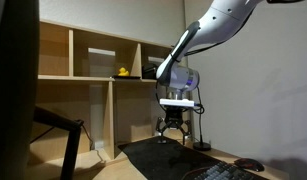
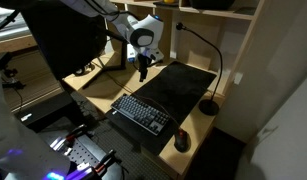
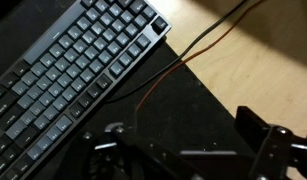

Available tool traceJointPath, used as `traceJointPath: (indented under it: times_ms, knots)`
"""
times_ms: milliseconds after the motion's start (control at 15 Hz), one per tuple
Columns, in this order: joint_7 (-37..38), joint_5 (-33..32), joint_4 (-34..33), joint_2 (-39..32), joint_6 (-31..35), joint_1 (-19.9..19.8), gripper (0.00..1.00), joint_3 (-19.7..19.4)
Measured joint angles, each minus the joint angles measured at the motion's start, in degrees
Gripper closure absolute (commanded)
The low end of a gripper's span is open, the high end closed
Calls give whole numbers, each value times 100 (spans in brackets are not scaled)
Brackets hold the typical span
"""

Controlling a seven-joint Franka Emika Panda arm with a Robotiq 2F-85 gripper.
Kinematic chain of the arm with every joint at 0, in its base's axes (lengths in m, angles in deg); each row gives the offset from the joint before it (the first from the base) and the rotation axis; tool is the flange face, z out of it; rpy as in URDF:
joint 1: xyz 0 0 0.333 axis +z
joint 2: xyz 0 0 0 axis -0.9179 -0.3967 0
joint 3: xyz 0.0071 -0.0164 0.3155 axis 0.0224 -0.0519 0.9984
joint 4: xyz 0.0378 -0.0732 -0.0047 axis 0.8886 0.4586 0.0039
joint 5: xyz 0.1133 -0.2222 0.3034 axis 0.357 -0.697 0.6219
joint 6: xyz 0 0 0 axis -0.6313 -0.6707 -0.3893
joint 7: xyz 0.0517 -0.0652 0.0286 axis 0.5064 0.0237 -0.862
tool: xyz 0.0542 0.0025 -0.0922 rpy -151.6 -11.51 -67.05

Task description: Press a button on the keyboard.

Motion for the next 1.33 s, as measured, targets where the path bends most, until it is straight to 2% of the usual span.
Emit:
traceJointPath:
  times_ms: [133, 467, 1333]
  knots:
    - [-10, -10, -27, 9, -404, -4, 0, -2]
    - [-602, 75, -273, 19, -2000, -66, 0, 7]
    - [-601, 75, -283, 21, -2025, -62, 0, 5]
